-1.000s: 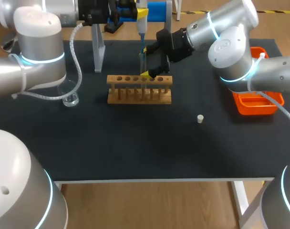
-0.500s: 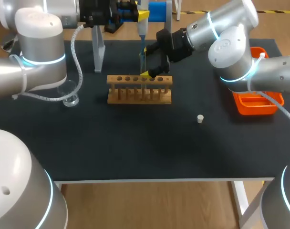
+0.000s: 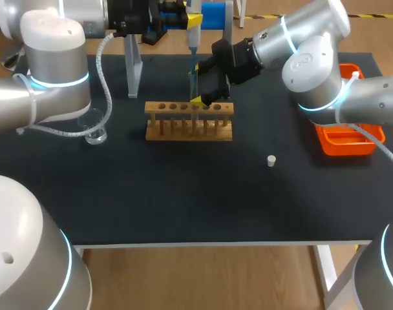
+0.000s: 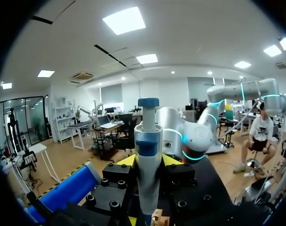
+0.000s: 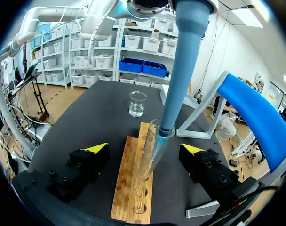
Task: Invert the test tube, pick up the pipette, mount the tip to pipette, aspirate from beaker and dispense into the tube, eject the tip, return the pipette, and cap with the stopper.
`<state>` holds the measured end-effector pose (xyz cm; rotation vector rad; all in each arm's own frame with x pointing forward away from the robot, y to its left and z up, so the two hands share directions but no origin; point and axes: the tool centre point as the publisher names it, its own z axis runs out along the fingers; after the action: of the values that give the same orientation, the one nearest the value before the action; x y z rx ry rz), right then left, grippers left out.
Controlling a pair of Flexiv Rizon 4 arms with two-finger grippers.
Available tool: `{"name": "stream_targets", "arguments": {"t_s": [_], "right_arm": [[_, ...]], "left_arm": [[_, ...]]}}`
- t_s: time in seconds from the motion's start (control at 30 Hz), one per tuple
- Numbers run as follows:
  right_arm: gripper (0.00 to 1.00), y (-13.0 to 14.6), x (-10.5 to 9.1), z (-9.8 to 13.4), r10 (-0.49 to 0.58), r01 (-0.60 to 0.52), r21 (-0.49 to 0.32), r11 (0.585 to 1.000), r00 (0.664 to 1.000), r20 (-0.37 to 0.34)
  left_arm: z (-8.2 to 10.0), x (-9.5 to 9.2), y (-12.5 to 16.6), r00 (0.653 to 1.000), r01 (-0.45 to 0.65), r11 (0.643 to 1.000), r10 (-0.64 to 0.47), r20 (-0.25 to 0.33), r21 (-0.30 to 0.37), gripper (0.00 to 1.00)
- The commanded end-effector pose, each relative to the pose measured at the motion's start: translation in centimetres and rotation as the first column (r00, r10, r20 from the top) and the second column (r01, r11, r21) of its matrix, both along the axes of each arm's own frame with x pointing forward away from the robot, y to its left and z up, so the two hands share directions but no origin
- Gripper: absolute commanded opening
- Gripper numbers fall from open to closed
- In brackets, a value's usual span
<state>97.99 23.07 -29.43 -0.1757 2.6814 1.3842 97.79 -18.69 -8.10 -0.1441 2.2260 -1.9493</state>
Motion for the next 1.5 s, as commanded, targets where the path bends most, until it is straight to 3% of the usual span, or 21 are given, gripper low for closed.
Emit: {"name": "stream_targets", "arguments": {"t_s": [0.03,0.47,0.87,1.13,1.5], "right_arm": [[1.0,-0.1,0.0,0.1,0.0,0.0,-0.004,1.0,1.0,-0.001],[1.0,-0.1,0.0,0.1,0.0,0.0,-0.004,1.0,1.0,-0.001],[1.0,-1.8,-1.0,1.3,-0.005,0.004,0.006,1.0,1.0,0.012],[1.0,-4.5,-2.5,3.5,0.017,-0.016,-0.013,1.0,0.999,0.038],[1.0,-9.6,-5.0,8.7,0.001,-0.003,0.027,1.0,0.997,0.083]], "left_arm": [[0.0,0.1,-0.1,1.0,-0.001,1.0,0.001,-0.001,0.001,0.0],[0.0,0.1,-0.1,1.0,-0.001,1.0,0.001,-0.001,0.001,0.0],[0.0,0.1,-0.1,1.0,-0.001,1.0,0.001,-0.001,0.001,0.0],[0.0,0.1,-0.1,1.0,-0.001,1.0,0.001,-0.001,0.001,0.0],[0.0,0.1,-0.1,1.0,-0.001,1.0,0.001,-0.001,0.001,0.0]]}}
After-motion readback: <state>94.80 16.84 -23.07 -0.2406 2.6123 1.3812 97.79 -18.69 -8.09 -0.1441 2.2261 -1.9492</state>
